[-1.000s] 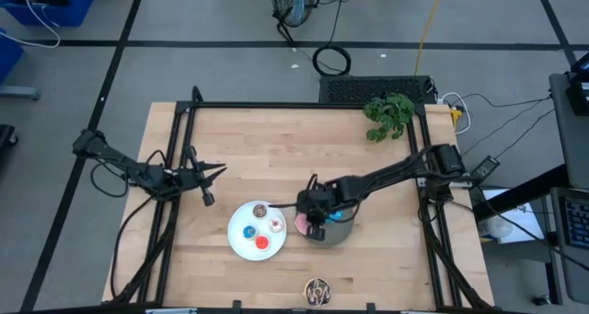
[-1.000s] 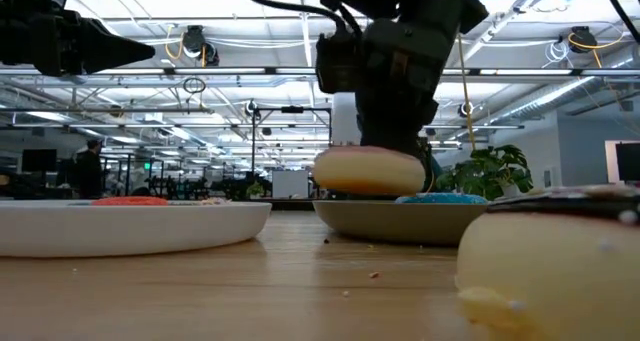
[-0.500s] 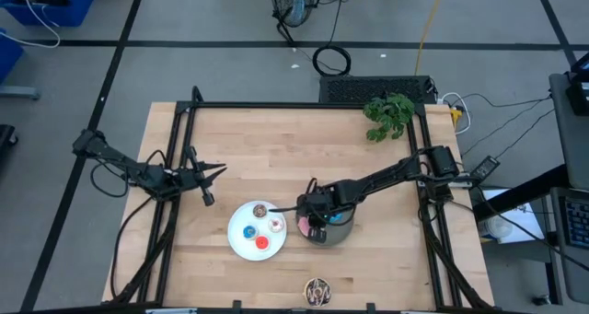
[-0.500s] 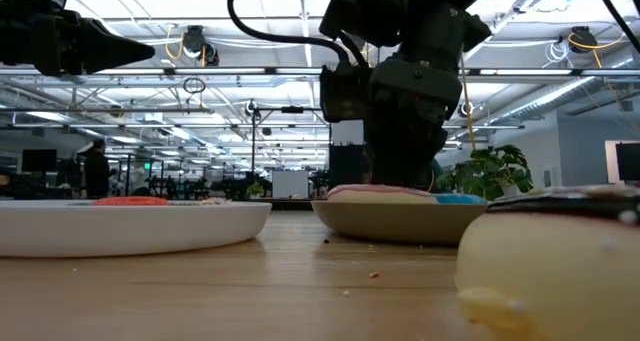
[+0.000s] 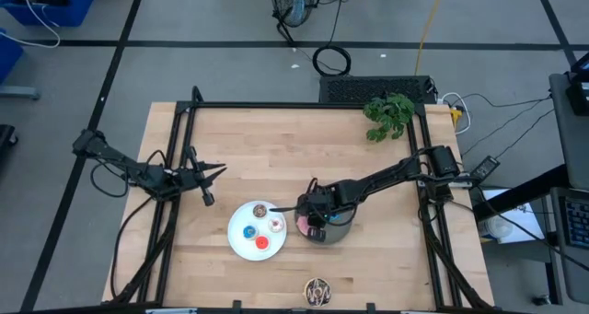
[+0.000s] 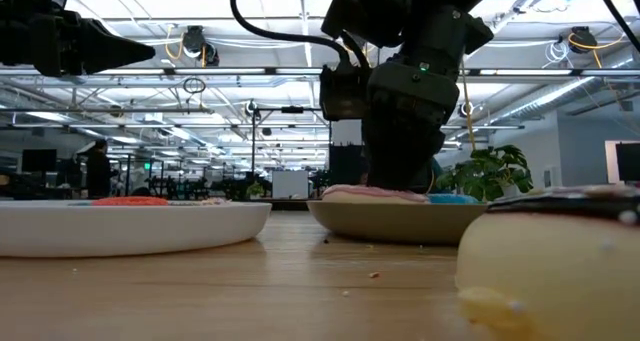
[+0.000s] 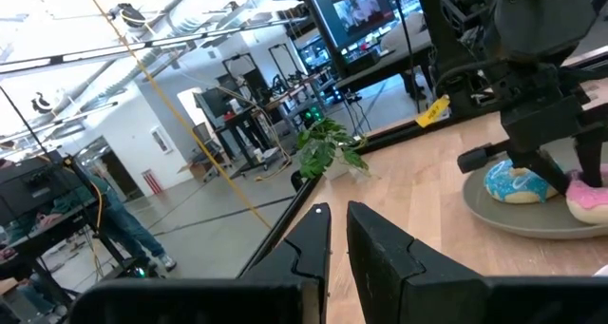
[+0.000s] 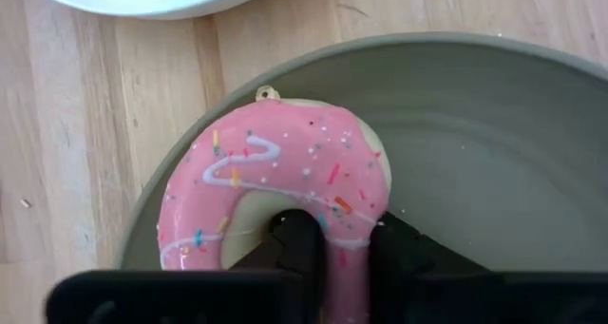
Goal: Pick & Place donuts
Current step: Put the large pink donut on the gray plate, then put the large black donut on the gray plate
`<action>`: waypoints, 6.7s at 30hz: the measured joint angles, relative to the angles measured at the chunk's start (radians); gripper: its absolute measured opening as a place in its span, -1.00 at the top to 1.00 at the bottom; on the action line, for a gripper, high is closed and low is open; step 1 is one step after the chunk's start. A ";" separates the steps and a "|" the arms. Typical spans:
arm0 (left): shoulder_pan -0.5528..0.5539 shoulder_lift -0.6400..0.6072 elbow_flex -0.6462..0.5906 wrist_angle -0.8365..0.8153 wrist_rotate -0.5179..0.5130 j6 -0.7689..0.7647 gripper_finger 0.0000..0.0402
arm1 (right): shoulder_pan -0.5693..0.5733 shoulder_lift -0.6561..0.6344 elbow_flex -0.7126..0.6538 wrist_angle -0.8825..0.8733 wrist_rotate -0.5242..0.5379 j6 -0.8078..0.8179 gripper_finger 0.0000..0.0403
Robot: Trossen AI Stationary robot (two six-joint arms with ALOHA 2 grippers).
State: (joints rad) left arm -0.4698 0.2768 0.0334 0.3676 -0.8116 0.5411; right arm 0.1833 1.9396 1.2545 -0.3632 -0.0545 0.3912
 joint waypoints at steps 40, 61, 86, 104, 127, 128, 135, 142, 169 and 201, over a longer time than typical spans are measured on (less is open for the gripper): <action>0.013 0.117 0.000 0.052 0.271 -0.189 0.77 | -0.001 -0.071 -0.005 -0.037 0.108 0.005 0.26; 0.179 1.017 0.254 0.493 0.676 -0.367 0.77 | -0.003 -0.071 -0.005 -0.030 0.106 0.016 0.31; 0.258 1.600 0.670 0.524 0.812 -0.421 0.77 | -0.003 -0.072 -0.005 -0.038 0.105 0.042 0.31; 0.282 1.602 0.707 0.406 0.811 -0.442 0.77 | -0.013 -0.072 -0.005 -0.009 0.105 0.041 0.31; 0.315 1.629 0.707 0.414 0.845 -0.473 0.77 | -0.010 -0.087 -0.005 -0.020 0.107 -0.022 0.30; 0.315 1.629 0.707 0.414 0.849 -0.472 0.77 | -0.009 -0.087 -0.005 -0.023 0.106 -0.024 0.29; 0.316 1.629 0.707 0.414 0.853 -0.472 0.77 | -0.007 -0.087 -0.005 -0.038 0.110 -0.037 0.05; 0.325 1.629 0.707 0.414 0.863 -0.473 0.77 | -0.013 -0.092 -0.005 -0.060 0.109 -0.038 -0.22; 0.220 1.111 0.649 0.122 0.751 -0.183 0.77 | 0.088 -0.250 -0.005 -0.091 0.288 -0.139 0.65; 0.410 0.103 -0.023 -0.036 0.582 -0.282 0.94 | 0.111 -0.408 -0.357 0.339 0.240 -0.171 1.00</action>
State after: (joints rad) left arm -0.0599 0.3794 0.0108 0.3312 -0.2294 0.2592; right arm 0.2943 1.5317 0.8972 -0.0240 0.1856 0.2200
